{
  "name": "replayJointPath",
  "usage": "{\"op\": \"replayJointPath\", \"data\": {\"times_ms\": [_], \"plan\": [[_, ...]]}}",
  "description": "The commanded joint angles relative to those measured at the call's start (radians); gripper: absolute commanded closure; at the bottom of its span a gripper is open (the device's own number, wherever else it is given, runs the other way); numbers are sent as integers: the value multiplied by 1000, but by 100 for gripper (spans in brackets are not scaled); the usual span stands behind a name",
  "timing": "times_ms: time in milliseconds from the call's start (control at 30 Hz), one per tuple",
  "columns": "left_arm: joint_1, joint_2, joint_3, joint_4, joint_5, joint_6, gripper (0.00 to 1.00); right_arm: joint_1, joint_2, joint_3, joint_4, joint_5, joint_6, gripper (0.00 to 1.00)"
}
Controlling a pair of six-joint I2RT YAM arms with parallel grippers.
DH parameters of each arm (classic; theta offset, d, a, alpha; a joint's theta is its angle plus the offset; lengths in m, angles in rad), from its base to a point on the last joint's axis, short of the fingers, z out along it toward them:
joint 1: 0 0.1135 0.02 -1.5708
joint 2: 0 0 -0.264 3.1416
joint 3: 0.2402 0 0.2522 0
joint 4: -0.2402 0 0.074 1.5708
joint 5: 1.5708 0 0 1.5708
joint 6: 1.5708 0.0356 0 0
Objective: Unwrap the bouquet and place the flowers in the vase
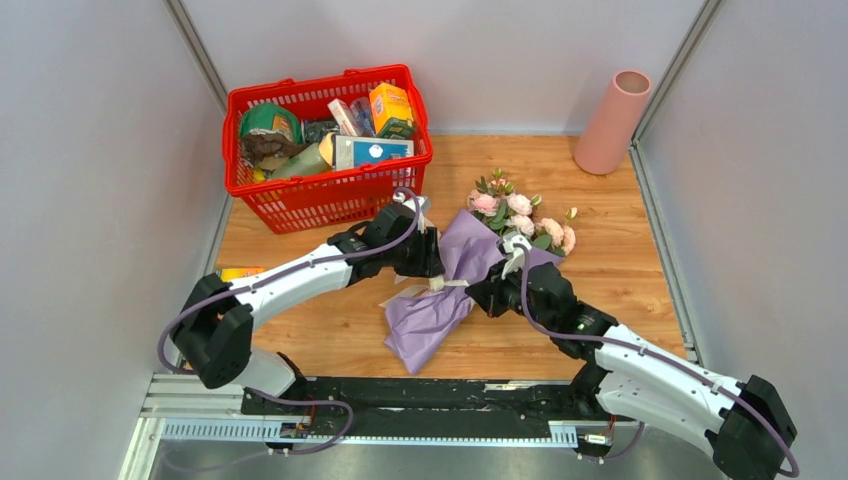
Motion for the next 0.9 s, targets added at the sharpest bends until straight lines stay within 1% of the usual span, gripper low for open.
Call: {"op": "replayJointPath", "data": {"times_ms": [0,33,67,100,133,167,200,267,333,400,467,600,667,700,733,767,800,833,867], "plan": [[-3,49,10,51,29,9,55,-3,-19,-17,61,25,0,100],[-3,48,16,10,-17,12,59,-3,-29,-20,48,54,9,100],[-3,40,17,-18,-57,12,68,-3,-36,-29,35,109,18,100],[-3,13,13,-57,-144,6,70,-3,-48,-34,22,146,26,100],[1,-4,5,-81,-178,-1,76,-3,-66,-43,12,187,42,100],[8,-38,-1,-119,-238,-8,78,-3,-82,-53,2,220,56,100],[23,-58,-21,-131,-255,-18,81,-3,-101,-64,-3,249,65,100],[44,-96,-59,-153,-284,-38,85,-3,-138,-83,-6,286,84,100],[61,-116,-92,-179,-310,-61,86,-5,-181,-100,-8,320,98,100],[69,-126,-108,-231,-355,-89,86,-3,-215,-110,-8,341,101,100],[74,-127,-113,-271,-404,-112,83,-3,-238,-121,-8,347,101,100],[87,-133,-93,-346,-508,-138,76,-3,-240,-123,-8,297,92,100],[92,-133,-63,-406,-566,-155,70,-3,-246,-120,-8,278,93,100],[92,-135,-38,-426,-592,-164,64,-3,-252,-121,-8,275,96,100],[92,-136,-29,-464,-617,-167,62,-5,-260,-123,-9,277,99,100],[92,-141,-6,-476,-622,-166,60,-5,-267,-120,-12,277,104,100],[90,-158,2,-477,-591,-153,59,-3,-273,-120,-14,275,108,100],[87,-169,3,-458,-553,-115,56,-3,-277,-118,-14,272,112,100],[84,-202,-16,-400,-466,-75,54,-3,-278,-115,-12,268,115,100]]}}
